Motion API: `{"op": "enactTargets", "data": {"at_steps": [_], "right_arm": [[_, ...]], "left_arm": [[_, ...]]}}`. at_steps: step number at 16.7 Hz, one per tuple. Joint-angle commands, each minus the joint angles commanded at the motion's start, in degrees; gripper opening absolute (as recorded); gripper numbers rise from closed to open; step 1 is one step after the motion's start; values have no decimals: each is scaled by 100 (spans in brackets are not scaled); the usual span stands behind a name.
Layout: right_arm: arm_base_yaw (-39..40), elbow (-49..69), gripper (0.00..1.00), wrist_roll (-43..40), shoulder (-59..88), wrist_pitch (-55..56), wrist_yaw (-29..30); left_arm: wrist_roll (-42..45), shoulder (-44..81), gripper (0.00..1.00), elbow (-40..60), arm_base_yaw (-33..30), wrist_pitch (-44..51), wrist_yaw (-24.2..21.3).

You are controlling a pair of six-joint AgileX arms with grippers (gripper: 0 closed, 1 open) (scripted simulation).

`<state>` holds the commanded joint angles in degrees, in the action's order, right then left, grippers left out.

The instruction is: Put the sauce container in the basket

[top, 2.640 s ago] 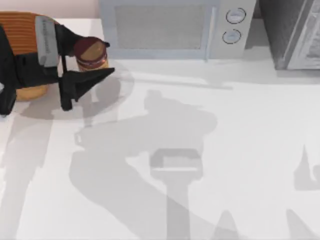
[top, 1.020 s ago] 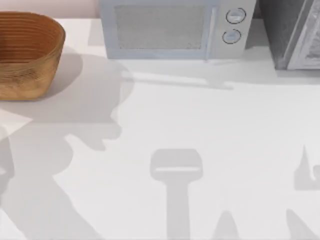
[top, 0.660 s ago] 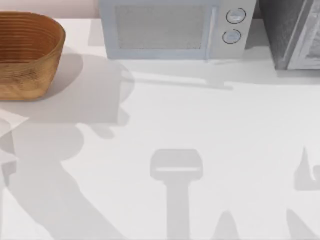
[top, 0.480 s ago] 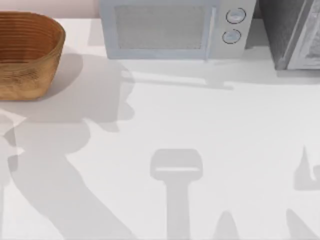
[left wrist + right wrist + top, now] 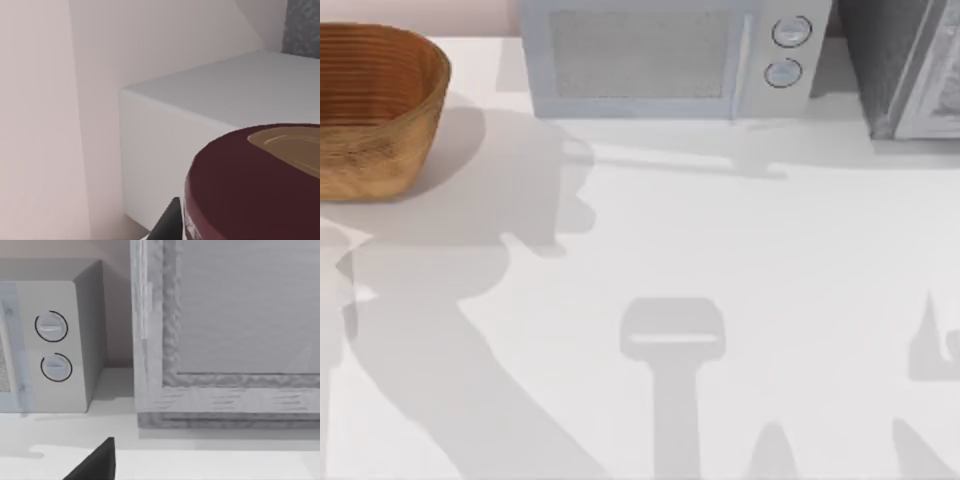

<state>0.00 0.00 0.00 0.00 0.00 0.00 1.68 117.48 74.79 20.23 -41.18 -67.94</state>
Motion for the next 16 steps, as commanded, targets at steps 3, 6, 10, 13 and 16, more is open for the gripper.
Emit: {"op": "enactTargets", "data": {"at_steps": [3,6,10,13,16], "right_arm": [[0,0,100,0,0,0,0],[0,0,100,0,0,0,0],[0,0,100,0,0,0,0],[0,0,100,0,0,0,0],[0,0,100,0,0,0,0]], "left_arm": [[0,0,45,0,0,0,0],[0,0,68,0,0,0,0],[0,0,98,0,0,0,0],[0,0,100,0,0,0,0],[0,0,100,0,0,0,0]]}}
